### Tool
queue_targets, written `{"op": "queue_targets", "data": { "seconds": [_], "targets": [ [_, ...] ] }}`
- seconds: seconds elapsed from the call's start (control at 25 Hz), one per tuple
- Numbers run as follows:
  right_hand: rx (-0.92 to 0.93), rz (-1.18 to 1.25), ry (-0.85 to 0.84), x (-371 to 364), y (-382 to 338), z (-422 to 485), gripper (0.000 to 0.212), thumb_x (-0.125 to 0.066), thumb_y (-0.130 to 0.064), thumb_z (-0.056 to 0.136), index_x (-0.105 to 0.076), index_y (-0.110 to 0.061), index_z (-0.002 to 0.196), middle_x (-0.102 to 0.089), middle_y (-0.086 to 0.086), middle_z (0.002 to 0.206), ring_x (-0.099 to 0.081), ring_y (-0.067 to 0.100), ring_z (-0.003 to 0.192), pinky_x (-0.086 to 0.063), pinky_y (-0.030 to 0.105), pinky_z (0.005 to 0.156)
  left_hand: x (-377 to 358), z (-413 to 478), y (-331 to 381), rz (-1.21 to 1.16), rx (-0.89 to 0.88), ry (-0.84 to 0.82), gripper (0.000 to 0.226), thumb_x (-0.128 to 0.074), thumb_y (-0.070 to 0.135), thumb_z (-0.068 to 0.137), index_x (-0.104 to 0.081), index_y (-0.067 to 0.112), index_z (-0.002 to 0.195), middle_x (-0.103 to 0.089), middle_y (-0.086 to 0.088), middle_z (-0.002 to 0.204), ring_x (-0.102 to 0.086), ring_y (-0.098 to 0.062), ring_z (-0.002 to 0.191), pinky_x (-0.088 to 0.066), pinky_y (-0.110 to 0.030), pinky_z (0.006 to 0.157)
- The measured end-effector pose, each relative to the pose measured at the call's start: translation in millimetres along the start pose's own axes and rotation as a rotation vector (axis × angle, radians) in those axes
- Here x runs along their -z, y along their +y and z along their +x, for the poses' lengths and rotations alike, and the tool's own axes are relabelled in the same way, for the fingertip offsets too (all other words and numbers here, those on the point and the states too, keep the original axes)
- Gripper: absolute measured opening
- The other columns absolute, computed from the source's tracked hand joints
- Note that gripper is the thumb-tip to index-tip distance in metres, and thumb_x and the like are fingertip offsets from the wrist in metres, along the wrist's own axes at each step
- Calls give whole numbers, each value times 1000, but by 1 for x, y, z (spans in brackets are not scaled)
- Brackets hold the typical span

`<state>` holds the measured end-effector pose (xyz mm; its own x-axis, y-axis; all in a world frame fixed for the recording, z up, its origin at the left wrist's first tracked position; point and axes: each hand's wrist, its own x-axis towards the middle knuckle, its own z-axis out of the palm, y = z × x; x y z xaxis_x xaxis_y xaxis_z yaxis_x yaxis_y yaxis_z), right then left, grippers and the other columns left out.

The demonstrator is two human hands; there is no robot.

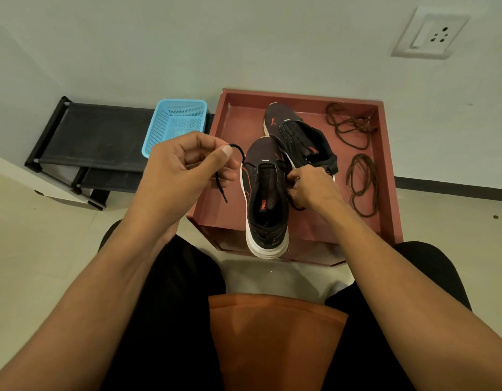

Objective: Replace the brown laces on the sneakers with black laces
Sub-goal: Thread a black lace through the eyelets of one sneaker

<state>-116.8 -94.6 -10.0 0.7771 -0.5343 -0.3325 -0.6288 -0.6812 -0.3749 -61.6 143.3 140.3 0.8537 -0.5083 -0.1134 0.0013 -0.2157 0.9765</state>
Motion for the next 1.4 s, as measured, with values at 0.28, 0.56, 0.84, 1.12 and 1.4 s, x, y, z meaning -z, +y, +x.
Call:
{"op": "queue_targets", "data": {
  "seconds": [0.28, 0.56, 0.84, 1.12, 1.4],
  "targets": [
    [19, 127, 58, -5, -5, -1, 6, -70, -30, 90, -73, -34, 86, -72, 1, 90, -70, 31, 93, -59, 40, 82, -6, 9, -11, 21, 10, 10, 9, -69, 18, 99, -73, 11, 102, -79, -6, 90, -76, -18, 82, -63, -26, 76],
    [161, 578, 199, 58, -1, -32, 17, -74, -30, 94, -72, -25, 79, -66, -12, 69, -55, -2, 60, -46, 19, 66, 2, 13, -9, -18, -29, 57, 9, -67, 16, 101, -73, 10, 100, -78, -9, 89, -73, -21, 78, -64, -34, 79],
    [479, 977, 341, 140, -40, -83, 34, -58, -29, 106, -60, -20, 74, -65, 1, 67, -58, 27, 67, -49, 33, 69, -11, 15, 8, -33, -155, 48, 9, -65, 12, 102, -71, 5, 100, -76, -5, 81, -69, -19, 71, -63, -36, 75],
    [614, 834, 428, 160, -64, -107, 37, -64, -36, 105, -60, -2, 90, -58, 6, 64, -52, 22, 53, -45, 36, 52, -11, 21, 41, 28, -341, 46, 15, -69, 14, 100, -73, 0, 106, -78, -8, 85, -76, -21, 76, -64, -36, 75],
    [685, 757, 499, 155, -81, -120, 33, -68, -37, 102, -67, -8, 87, -69, 3, 78, -63, 13, 63, -49, 27, 58, -18, 14, 54, 75, -415, -9, 14, -73, 12, 98, -77, 7, 110, -80, -4, 89, -79, -17, 82, -63, -28, 76]
  ]
}}
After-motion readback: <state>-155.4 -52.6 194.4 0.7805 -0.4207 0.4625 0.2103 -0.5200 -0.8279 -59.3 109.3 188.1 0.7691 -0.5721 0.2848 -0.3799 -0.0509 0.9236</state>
